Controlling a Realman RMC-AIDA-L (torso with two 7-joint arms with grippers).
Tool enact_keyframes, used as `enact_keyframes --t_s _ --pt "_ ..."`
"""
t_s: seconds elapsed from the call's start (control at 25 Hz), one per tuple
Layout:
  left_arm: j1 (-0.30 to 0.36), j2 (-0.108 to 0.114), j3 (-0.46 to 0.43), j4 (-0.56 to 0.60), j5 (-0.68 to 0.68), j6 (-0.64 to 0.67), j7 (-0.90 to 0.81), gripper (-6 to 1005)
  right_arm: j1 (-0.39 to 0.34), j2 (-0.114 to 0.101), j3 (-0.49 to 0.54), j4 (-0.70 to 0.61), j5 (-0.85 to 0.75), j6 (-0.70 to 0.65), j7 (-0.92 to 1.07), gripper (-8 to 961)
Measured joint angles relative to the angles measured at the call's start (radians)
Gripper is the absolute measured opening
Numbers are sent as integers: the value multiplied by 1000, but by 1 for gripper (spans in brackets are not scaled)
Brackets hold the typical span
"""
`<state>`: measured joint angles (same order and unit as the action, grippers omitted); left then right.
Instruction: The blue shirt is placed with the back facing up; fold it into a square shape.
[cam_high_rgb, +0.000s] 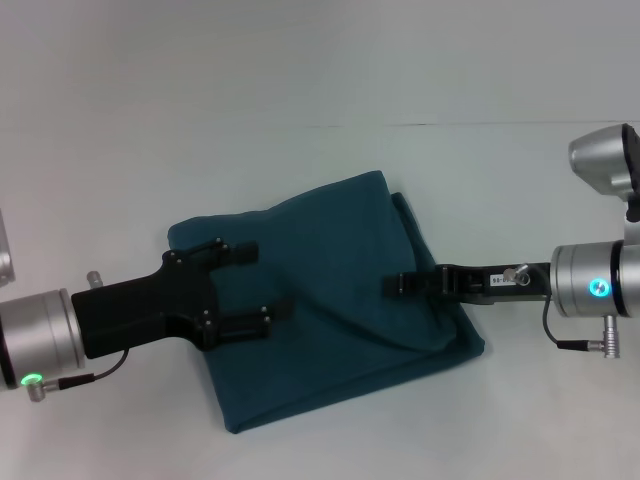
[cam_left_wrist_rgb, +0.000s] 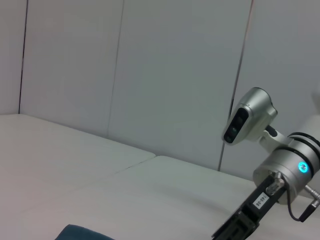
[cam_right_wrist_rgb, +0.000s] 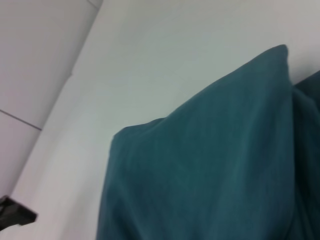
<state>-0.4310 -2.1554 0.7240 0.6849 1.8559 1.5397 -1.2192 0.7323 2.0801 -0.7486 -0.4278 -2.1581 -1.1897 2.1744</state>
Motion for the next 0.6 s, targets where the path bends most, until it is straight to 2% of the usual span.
enact_keyframes --t_s 0.32,0.6 --pt "-7 -4 0 -1 -2 -14 -2 878 -25 -20 10 -7 27 -77 0 638" --pt "-11 -6 0 -2 -2 -18 -3 878 -33 -24 5 -3 26 -93 0 637"
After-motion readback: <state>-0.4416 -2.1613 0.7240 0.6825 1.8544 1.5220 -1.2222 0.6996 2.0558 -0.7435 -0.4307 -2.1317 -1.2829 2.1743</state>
